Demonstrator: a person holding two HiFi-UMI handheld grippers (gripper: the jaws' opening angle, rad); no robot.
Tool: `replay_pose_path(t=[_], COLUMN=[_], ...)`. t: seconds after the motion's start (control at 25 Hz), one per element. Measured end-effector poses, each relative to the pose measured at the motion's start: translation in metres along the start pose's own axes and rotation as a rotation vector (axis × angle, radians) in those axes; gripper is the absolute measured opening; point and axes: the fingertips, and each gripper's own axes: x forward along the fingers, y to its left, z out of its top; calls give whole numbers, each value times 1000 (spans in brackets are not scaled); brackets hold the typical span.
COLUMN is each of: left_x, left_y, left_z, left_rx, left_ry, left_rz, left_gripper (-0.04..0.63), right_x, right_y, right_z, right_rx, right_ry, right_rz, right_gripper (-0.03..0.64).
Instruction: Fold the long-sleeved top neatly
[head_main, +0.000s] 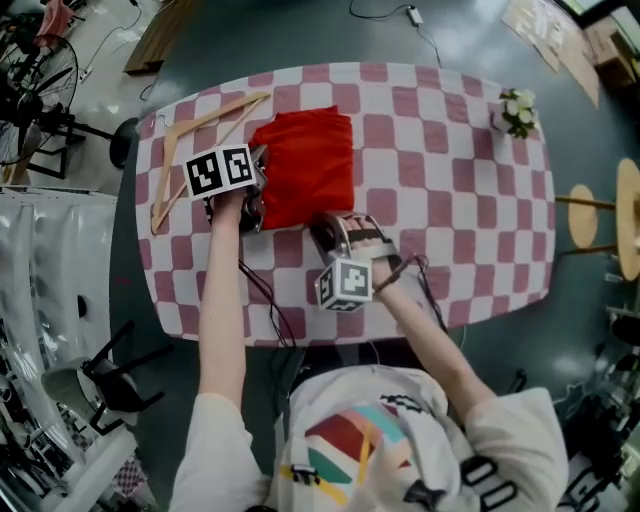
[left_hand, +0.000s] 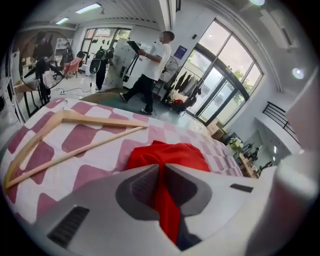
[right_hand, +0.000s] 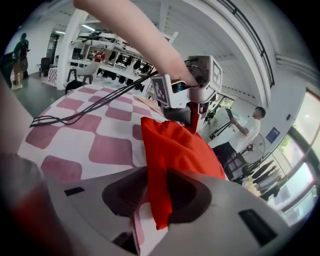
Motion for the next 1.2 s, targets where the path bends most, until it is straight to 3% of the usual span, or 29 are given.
replay_pose_path(t=[0.08, 0.12, 0.16, 0.24, 0.44, 0.6, 0.72, 0.8, 1.04, 1.2], left_x=[2, 1, -1, -4, -6, -11, -20, -34, -101, -152], left_y=[1, 3, 7, 17, 31, 25, 20, 20, -1, -52], left_z=[4, 9, 14, 21, 17, 17, 25, 39, 68, 77], left_rx=[-24, -47, -73, -105, -101, -40, 30, 68, 145, 254], left_ry=[-14, -33, -56, -79, -72, -87, -110, -166, -380, -581], left_rz=[-8, -15, -20, -21, -12, 1, 55, 111, 191, 155], left_gripper=[23, 21, 20, 18, 18, 21, 28, 35, 35, 14], right_x=[4, 5, 5, 4, 2, 0, -8, -14, -57, -92], right_y=[2, 3, 4, 7, 9, 4, -3, -12, -53, -90], right_z=[-1, -1, -1, -1, 5, 8, 10, 13, 28, 38], right_rx=[-17, -13, 0, 30, 37, 81, 155, 204, 336, 446], right_ry=[-2, -6, -13, -30, -67, -72, -75, -82, -131, -180], right_rz=[1, 9, 21, 43, 69, 62, 54, 43, -64, -165], right_gripper=[90, 32, 21, 17, 15, 17, 39, 149, 152, 152])
